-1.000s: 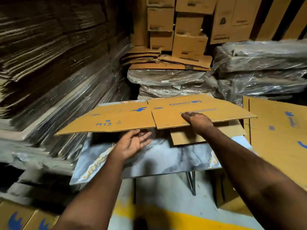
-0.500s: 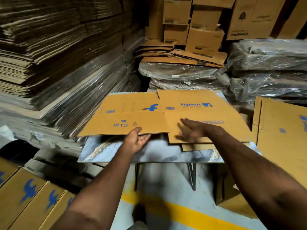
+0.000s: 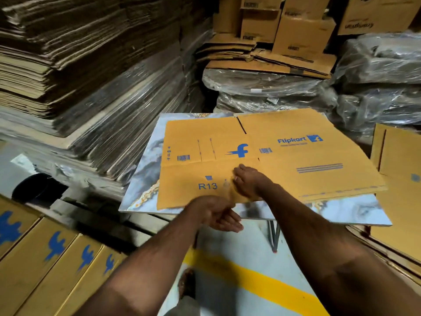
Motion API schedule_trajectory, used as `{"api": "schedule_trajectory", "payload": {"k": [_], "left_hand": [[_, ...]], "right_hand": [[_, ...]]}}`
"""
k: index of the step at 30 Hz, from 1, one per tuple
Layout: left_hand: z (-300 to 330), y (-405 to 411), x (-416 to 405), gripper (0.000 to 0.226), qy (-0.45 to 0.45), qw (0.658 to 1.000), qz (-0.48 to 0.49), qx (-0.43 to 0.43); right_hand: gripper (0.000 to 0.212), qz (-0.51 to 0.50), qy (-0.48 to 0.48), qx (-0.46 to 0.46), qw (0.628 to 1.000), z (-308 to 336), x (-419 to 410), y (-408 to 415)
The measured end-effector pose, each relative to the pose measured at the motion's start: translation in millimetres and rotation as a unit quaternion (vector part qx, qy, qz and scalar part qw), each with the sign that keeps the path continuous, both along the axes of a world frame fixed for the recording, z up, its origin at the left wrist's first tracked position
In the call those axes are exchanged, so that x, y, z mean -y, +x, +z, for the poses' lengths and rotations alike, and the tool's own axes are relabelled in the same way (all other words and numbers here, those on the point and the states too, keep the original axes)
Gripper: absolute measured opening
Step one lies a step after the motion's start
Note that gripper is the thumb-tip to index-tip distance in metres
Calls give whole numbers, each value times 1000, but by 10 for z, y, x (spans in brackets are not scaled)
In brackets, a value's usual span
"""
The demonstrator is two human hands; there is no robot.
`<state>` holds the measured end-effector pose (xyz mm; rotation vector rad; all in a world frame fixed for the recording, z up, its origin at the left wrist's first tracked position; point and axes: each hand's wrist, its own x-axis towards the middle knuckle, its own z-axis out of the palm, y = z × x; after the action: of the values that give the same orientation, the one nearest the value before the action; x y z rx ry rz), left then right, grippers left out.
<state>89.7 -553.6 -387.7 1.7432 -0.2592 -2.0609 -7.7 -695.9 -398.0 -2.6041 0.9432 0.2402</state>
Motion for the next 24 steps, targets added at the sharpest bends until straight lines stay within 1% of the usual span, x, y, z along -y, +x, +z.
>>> {"api": "schedule_trajectory", "payload": {"k": [2, 4, 5, 7, 8, 10, 11, 12, 14, 16, 18, 19, 22, 24], "left_hand": [[15, 290, -64, 43, -36, 999, 30, 25], [103, 604, -73, 39, -84, 987, 126, 54], [131, 786, -51, 36, -108, 972, 190, 86], [102, 1236, 17, 32, -141, 930, 290, 177], [42, 1475, 59, 27, -157, 906, 315, 235], [-152, 1962, 104, 12, -166, 862, 294, 378], [-267, 2108, 117, 15, -162, 850, 274, 420], [-294, 2173, 121, 22, -160, 848, 265, 430], [-400, 2398, 178, 34, -174, 860, 268, 399], [-716, 2672, 308, 38, -190, 878, 242, 367], [-959, 2871, 419, 47, -193, 885, 236, 353], [-834, 2876, 428, 49, -186, 884, 240, 355], [-554, 2946, 507, 37, -161, 884, 253, 358], [-588, 3041, 626, 42, -179, 901, 228, 322]], "right_hand": [[64, -1, -2, -2, 1000, -188, 4, 146], [57, -2, -8, -8, 1000, -196, -69, 312], [53, 6, -14, -3, 1000, -173, -102, 415], [55, 35, -28, 18, 999, -180, -144, 648], [60, 40, -28, 21, 999, -179, -163, 774], [68, 45, -31, 21, 998, -211, -175, 1110], [70, 42, -34, 25, 998, -221, -187, 1200], [71, 37, -37, 26, 998, -220, -200, 1281], [75, 24, -44, 23, 998, -258, -187, 1560], [76, -11, -48, 25, 998, -304, -170, 1794], [73, -44, -52, 35, 997, -349, -156, 1976], [71, -51, -47, 37, 997, -375, -157, 2040], [71, -66, -15, 34, 997, -396, -197, 2144], [72, -83, -12, 47, 995, -376, -200, 2184]]}}
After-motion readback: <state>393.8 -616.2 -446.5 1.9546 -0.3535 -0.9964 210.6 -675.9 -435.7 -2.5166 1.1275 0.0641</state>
